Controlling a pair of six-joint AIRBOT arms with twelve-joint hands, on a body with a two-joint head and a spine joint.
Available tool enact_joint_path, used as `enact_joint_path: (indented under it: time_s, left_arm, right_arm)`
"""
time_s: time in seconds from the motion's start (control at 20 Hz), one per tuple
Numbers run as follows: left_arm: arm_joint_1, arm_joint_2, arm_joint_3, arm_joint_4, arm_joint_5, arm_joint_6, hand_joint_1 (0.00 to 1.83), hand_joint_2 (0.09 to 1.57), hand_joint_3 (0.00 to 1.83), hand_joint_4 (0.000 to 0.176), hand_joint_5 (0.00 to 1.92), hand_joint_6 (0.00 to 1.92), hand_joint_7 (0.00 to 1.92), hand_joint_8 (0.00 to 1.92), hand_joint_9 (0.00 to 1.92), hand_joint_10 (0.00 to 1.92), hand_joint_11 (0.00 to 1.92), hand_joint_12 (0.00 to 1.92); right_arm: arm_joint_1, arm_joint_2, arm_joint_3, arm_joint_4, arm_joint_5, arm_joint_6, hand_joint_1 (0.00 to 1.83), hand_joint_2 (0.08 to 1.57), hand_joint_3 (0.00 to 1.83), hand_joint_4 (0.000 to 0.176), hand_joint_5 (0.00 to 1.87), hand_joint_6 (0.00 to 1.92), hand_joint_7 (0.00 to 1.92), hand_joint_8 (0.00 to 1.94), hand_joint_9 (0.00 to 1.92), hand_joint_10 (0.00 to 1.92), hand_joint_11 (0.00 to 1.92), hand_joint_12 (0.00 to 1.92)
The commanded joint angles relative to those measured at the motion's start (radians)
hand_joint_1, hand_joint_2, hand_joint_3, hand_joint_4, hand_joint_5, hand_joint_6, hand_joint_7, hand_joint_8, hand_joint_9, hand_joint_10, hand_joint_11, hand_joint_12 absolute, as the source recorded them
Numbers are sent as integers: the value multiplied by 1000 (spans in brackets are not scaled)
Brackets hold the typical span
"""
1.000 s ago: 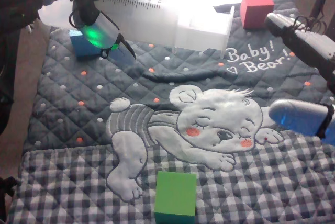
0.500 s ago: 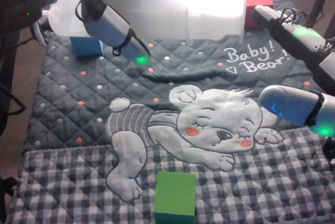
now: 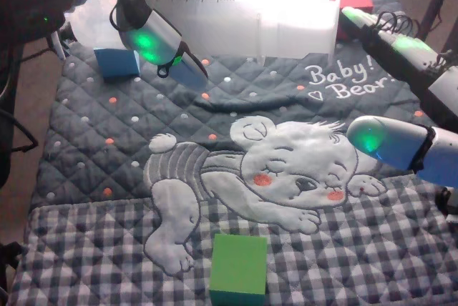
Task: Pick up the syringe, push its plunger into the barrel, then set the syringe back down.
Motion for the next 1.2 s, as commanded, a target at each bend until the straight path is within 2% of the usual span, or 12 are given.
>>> enact_joint_path:
  time_s: [0.0, 0.25, 0.3, 0.4, 0.55, 0.65, 0.75, 0.8, 0.85, 1.0, 1.1, 1.15]
  left_arm:
    - [-20, -4, 4, -23, -75, 46, 1554, 1122, 0, 0, 1269, 1921, 1451, 1921, 1548, 1921, 1593, 1921]
    - [-24, -16, 7, -11, -74, 46, 1506, 1145, 4, 0, 1291, 1921, 1478, 1921, 1566, 1921, 1606, 1921]
    - [-25, -17, 7, -9, -74, 46, 1511, 1142, 3, 0, 1288, 1921, 1473, 1921, 1548, 1921, 1568, 1921]
    - [-25, -17, 8, -10, -73, 46, 1480, 1154, 6, 0, 1250, 1921, 1423, 1921, 1465, 1921, 1309, 1921]
    - [-16, -15, 14, -10, -65, 46, 1549, 1133, 0, 0, 1253, 1921, 1445, 1921, 1478, 1921, 1347, 1921]
    - [-9, -13, 16, -8, -59, 46, 1526, 1146, 2, 0, 1317, 1921, 1509, 1921, 1500, 1921, 1104, 1921]
    - [-7, -11, 20, -3, -51, 46, 1503, 1160, 8, 0, 1323, 1921, 1514, 1921, 1492, 1921, 1087, 1921]
    - [-8, -11, 25, -4, -50, 46, 1579, 1125, 0, 0, 1281, 1921, 1470, 1921, 1519, 1921, 1482, 1921]
    - [-8, -11, 27, -4, -48, 46, 1574, 1132, 0, 0, 1267, 1921, 1454, 1921, 1536, 1921, 1586, 1921]
    - [-6, 3, 29, -15, -40, 46, 1556, 1127, 0, 0, 1281, 1921, 1445, 1921, 1489, 1921, 1419, 1921]
    - [-6, 7, 29, -23, -40, 46, 1548, 1119, 0, 0, 1281, 1921, 1454, 1921, 1501, 1921, 1450, 1921]
    - [-6, 10, 29, -30, -42, -251, 1535, 1137, 2, 0, 1270, 1921, 1470, 1921, 1541, 1921, 1555, 1921]
  right_arm:
    - [11, -21, 2, -20, 31, 19, 0, 944, 0, 0, 0, 0, 0, 0, 0, 0, 0, 0]
    - [23, -29, 4, -33, 27, 26, 0, 926, 0, 0, 0, 0, 0, 0, 0, 0, 0, 0]
    - [23, -29, 4, -34, 27, 28, 0, 924, 0, 0, 0, 0, 0, 0, 0, 0, 0, 0]
    - [23, -29, 4, -34, 27, 32, 0, 948, 0, 0, 0, 0, 0, 0, 0, 0, 0, 0]
    - [27, -26, 5, -42, 27, 34, 0, 961, 3, 0, 0, 0, 0, 0, 0, 0, 0, 0]
    - [43, -8, 6, -69, 22, 43, 0, 931, 0, 0, 0, 0, 0, 0, 0, 0, 0, 0]
    - [60, 20, 0, -89, 22, 44, 0, 930, 0, 0, 0, 0, 0, 0, 0, 0, 0, 0]
    - [72, 41, -6, -103, 22, 44, 0, 980, 15, 0, 0, 0, 0, 0, 0, 0, 0, 0]
    - [78, 50, -10, -110, 23, 43, 0, 1006, 25, 0, 0, 0, 0, 0, 0, 0, 0, 0]
    - [89, 86, -27, -123, 24, 33, 0, 956, 0, 0, 0, 0, 0, 0, 0, 0, 0, 0]
    - [89, 92, -36, -125, 24, 24, 0, 943, 0, 0, 0, 0, 0, 0, 0, 0, 0, 0]
    - [89, 93, -41, -125, 24, 17, 22, 965, 1, 0, 0, 0, 0, 0, 0, 0, 0, 0]
